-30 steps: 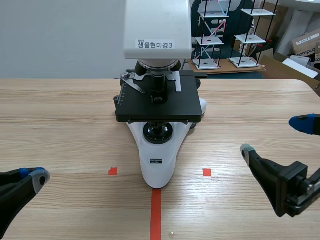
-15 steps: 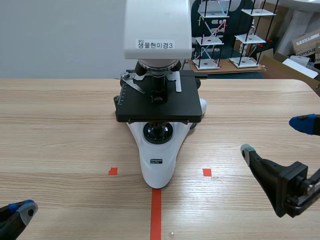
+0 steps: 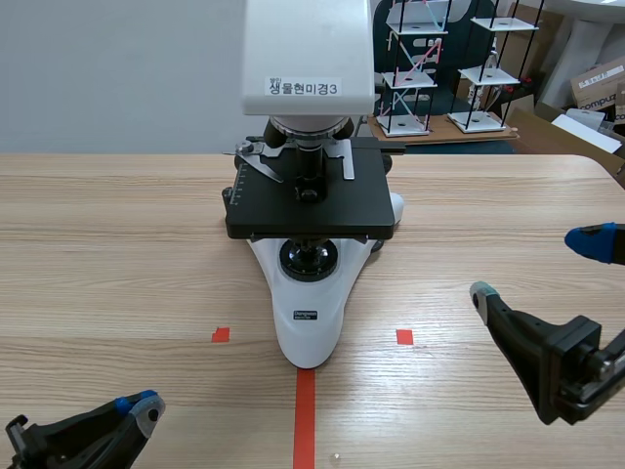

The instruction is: Point at the diaphragm

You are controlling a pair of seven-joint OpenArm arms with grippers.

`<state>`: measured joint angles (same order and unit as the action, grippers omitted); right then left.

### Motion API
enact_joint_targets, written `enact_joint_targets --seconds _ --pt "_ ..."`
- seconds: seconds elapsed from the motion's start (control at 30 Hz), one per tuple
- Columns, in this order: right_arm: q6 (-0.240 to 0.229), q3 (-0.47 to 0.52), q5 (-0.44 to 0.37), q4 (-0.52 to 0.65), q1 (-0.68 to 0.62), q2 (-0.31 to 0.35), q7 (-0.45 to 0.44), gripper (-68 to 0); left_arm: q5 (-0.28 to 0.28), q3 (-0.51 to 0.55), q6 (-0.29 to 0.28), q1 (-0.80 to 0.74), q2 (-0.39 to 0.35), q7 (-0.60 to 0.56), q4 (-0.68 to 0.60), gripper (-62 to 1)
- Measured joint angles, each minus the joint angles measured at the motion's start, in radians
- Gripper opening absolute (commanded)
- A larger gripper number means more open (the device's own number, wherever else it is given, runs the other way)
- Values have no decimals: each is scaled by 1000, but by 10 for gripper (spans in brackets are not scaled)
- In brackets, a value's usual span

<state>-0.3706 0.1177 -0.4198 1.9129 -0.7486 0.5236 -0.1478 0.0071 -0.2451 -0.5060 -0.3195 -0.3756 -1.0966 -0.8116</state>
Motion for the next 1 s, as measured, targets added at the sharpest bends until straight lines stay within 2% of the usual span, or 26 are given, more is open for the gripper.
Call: enact_joint_targets --seconds 0.27,0.4,0.5,0.57,0.7,0.8,0.9,1.0 --pt "0 0 0 0 0 0 0 -33 -3 -10 0 68 56 -30 51 -577" --pt "0 0 0 0 0 0 0 -33 63 -37 0 96 83 -73 76 -577" --pt "0 0 0 0 0 0 0 -33 79 -58 2 116 109 -120 94 -577" --pt "0 0 0 0 0 0 0 -33 87 -69 14 131 127 -120 103 -577" --pt "0 0 0 0 0 0 0 -33 174 -91 53 168 166 -119 109 -577" --pt "0 0 0 0 0 0 0 -33 205 -107 87 192 192 -117 111 -577" --pt "0 0 0 0 0 0 0 -33 217 -112 138 211 204 -109 127 -577" --pt "0 0 0 0 0 0 0 -33 217 -112 145 231 206 -106 164 -577"
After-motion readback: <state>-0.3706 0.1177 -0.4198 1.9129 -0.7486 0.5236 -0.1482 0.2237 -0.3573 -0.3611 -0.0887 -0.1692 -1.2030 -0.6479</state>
